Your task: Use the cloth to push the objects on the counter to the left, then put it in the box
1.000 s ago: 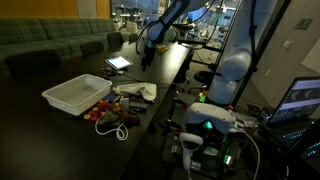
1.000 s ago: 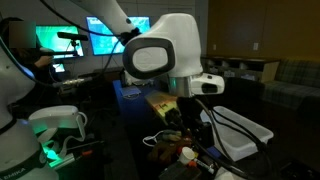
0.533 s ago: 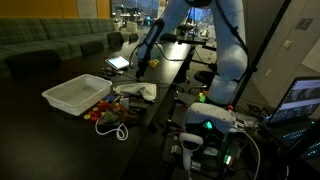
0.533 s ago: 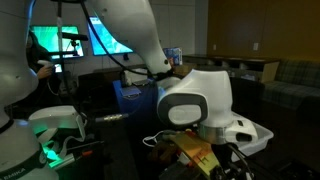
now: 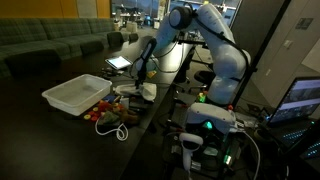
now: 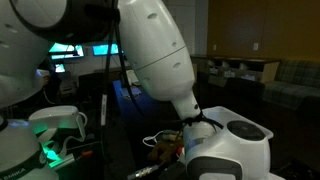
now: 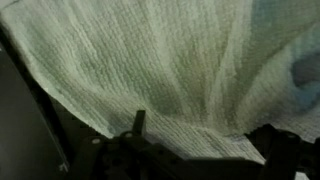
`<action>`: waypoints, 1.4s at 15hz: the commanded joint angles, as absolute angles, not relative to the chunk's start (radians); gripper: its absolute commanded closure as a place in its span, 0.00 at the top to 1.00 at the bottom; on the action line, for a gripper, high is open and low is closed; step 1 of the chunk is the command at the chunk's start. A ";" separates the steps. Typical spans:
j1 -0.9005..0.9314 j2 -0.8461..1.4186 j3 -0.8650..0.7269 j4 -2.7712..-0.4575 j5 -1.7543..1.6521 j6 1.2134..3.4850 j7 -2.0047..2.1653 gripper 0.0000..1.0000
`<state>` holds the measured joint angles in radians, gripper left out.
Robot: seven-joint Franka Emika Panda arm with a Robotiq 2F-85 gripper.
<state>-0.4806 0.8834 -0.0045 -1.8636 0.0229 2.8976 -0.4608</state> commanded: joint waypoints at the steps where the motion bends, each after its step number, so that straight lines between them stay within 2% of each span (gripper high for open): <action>1: -0.532 1.006 0.030 -1.703 0.005 2.875 -0.455 1.00; 7: -0.536 1.096 0.008 -1.588 0.000 2.800 -0.444 1.00; 8: -0.532 1.103 0.001 -1.580 -0.002 2.793 -0.444 0.75; 9: -0.531 1.107 -0.005 -1.574 -0.002 2.779 -0.443 0.74; 10: -0.531 1.104 -0.011 -1.571 -0.001 2.771 -0.441 0.68; 16: -0.505 1.100 -0.115 -1.568 -0.019 2.771 -0.383 0.20; 17: -0.501 1.102 -0.133 -1.571 -0.023 2.772 -0.368 0.13; 21: -0.490 1.076 -0.176 -1.634 -0.041 2.771 -0.345 0.04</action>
